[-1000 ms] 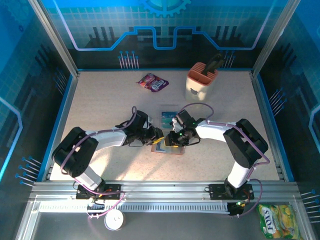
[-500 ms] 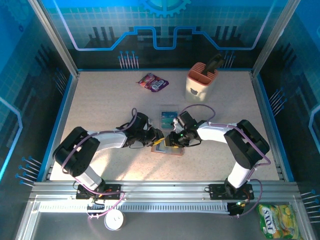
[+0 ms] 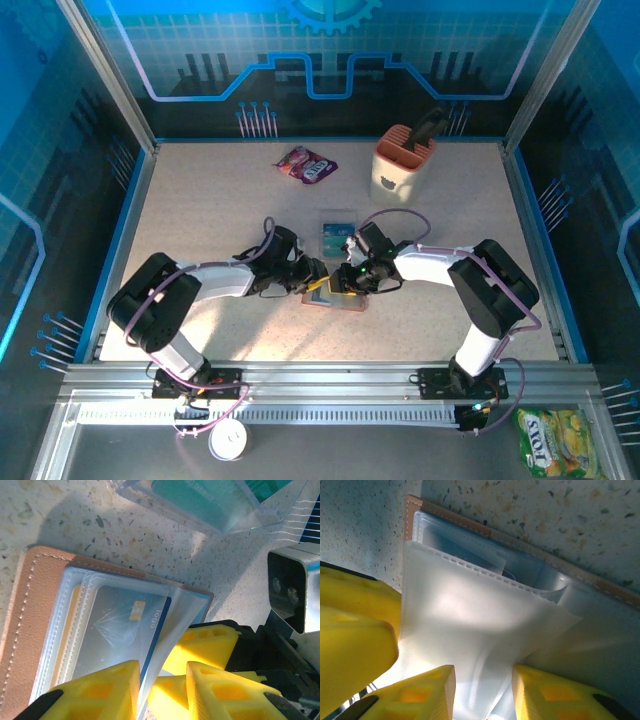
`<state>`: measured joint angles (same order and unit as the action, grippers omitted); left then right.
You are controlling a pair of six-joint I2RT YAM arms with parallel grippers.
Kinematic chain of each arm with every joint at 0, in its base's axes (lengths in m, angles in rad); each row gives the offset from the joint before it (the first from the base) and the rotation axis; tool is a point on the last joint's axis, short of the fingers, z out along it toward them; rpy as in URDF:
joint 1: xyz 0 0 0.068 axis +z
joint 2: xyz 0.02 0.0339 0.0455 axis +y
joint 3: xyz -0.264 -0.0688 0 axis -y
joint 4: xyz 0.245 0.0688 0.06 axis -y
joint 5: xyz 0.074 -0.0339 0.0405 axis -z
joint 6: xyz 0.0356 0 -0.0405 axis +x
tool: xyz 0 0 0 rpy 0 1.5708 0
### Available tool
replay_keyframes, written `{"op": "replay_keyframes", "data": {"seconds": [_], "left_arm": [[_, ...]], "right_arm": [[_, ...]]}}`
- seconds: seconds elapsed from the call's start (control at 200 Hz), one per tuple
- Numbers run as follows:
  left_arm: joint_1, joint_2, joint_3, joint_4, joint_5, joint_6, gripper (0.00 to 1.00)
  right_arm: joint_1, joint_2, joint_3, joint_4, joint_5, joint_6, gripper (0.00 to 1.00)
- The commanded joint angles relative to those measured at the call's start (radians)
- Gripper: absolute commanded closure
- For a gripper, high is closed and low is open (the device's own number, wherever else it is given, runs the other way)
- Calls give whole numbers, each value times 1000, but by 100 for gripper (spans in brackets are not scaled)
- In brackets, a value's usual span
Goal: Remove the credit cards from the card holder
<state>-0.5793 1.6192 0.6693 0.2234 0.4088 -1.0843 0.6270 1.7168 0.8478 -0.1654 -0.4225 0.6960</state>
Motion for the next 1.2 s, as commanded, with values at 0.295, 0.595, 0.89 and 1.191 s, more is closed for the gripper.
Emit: {"op": "replay_keyframes", "data": {"seconds": [0.295, 0.595, 0.89, 1.191], "left_arm": [[-9, 5, -26, 66, 38, -41, 69], [-42, -1, 24, 10, 28, -24, 69], [-82, 29, 105, -56, 16, 1, 68], [-130, 138, 191, -37, 38, -13, 62]], "right_arm": [[-21, -168, 0, -58, 32, -5, 62], [-98, -301, 26, -273, 131, -100, 61], [-145, -368, 22, -424, 234, -164, 56], [-144, -335, -41, -335, 138, -130, 50]]}}
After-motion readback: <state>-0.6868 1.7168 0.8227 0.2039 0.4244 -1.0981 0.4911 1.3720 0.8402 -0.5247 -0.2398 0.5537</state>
